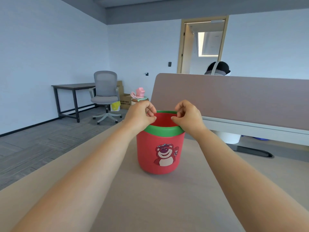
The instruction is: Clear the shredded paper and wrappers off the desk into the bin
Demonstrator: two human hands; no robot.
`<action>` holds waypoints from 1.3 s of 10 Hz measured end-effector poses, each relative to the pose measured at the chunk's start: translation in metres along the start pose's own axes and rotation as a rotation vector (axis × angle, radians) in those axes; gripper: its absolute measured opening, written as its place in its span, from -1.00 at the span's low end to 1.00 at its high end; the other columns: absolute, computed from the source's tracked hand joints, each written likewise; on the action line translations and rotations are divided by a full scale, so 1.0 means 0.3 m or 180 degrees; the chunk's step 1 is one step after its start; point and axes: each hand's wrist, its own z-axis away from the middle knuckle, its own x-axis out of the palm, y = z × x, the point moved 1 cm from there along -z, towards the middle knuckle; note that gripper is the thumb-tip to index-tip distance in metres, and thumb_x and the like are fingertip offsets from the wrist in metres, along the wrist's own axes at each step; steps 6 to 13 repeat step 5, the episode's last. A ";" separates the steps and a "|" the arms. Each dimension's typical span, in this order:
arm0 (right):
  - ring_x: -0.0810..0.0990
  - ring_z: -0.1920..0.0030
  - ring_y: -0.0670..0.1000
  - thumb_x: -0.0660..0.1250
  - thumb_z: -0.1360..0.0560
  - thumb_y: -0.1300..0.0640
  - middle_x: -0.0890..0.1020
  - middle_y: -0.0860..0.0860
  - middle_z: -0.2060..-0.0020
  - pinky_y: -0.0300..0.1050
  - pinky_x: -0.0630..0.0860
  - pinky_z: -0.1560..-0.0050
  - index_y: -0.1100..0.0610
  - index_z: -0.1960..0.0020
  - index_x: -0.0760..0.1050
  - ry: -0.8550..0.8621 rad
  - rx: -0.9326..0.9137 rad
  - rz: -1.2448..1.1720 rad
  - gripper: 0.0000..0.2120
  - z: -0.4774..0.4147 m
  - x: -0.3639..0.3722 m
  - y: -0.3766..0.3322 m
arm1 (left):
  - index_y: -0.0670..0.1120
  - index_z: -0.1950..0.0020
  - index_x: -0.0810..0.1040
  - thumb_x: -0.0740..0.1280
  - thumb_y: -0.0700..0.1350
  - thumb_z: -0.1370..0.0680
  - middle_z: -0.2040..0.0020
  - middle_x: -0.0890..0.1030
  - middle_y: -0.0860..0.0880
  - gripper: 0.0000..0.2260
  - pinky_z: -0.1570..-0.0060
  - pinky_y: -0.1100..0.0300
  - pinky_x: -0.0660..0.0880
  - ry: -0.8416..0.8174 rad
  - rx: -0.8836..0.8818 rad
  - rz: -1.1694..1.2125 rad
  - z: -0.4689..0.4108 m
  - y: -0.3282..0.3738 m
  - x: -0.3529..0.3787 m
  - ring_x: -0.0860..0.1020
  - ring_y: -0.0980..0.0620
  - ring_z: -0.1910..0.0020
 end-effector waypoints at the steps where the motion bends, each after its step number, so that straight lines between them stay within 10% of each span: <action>1: 0.43 0.40 -0.15 0.44 -0.39 0.16 0.52 -0.10 0.43 -0.38 0.41 0.36 0.07 0.23 0.56 -0.0076 0.0023 0.0024 -0.94 0.004 -0.007 -0.011 | -0.02 0.20 0.59 0.41 -0.21 -0.43 0.30 0.54 0.13 -0.91 0.33 0.53 0.38 0.0025 -0.0004 -0.0061 0.010 0.000 -0.005 0.47 0.23 0.34; 2: 0.56 0.24 -0.10 0.27 -0.52 0.09 0.65 -0.09 0.29 -0.16 0.45 0.08 0.09 0.02 0.64 -0.0178 0.0065 0.0191 -0.82 0.022 -0.028 -0.023 | -0.05 0.04 0.65 0.34 -0.15 -0.50 0.11 0.66 0.03 -0.89 0.23 0.51 0.37 0.0098 0.0073 -0.0061 0.023 0.009 -0.019 0.54 0.20 0.20; 3: 0.46 -0.29 0.02 0.21 -0.54 0.17 0.55 0.02 -0.26 -0.15 0.32 -0.31 0.04 -0.33 0.40 -0.0445 -0.0083 0.0212 -0.64 0.061 -0.074 -0.056 | -0.03 -0.14 0.60 0.23 -0.14 -0.57 -0.14 0.62 0.01 -0.78 0.09 0.42 0.30 0.0221 0.0230 -0.0028 0.047 0.046 -0.065 0.52 0.13 -0.05; 5: 0.49 -0.20 -0.11 0.34 -0.43 0.09 0.54 -0.17 -0.14 -0.08 0.42 -0.28 -0.16 -0.16 0.41 0.0308 -0.0702 -0.1029 -0.65 0.244 -0.335 -0.205 | 0.02 -0.31 0.38 0.22 -0.11 -0.50 -0.17 0.49 0.18 -0.64 -0.21 0.37 0.36 0.1235 0.1420 0.0836 0.241 0.211 -0.294 0.47 0.28 -0.14; 13: 0.49 -0.20 -0.11 0.34 -0.43 0.09 0.54 -0.17 -0.14 -0.08 0.42 -0.28 -0.16 -0.16 0.41 0.0308 -0.0702 -0.1029 -0.65 0.244 -0.335 -0.205 | 0.02 -0.31 0.38 0.22 -0.11 -0.50 -0.17 0.49 0.18 -0.64 -0.21 0.37 0.36 0.1235 0.1420 0.0836 0.241 0.211 -0.294 0.47 0.28 -0.14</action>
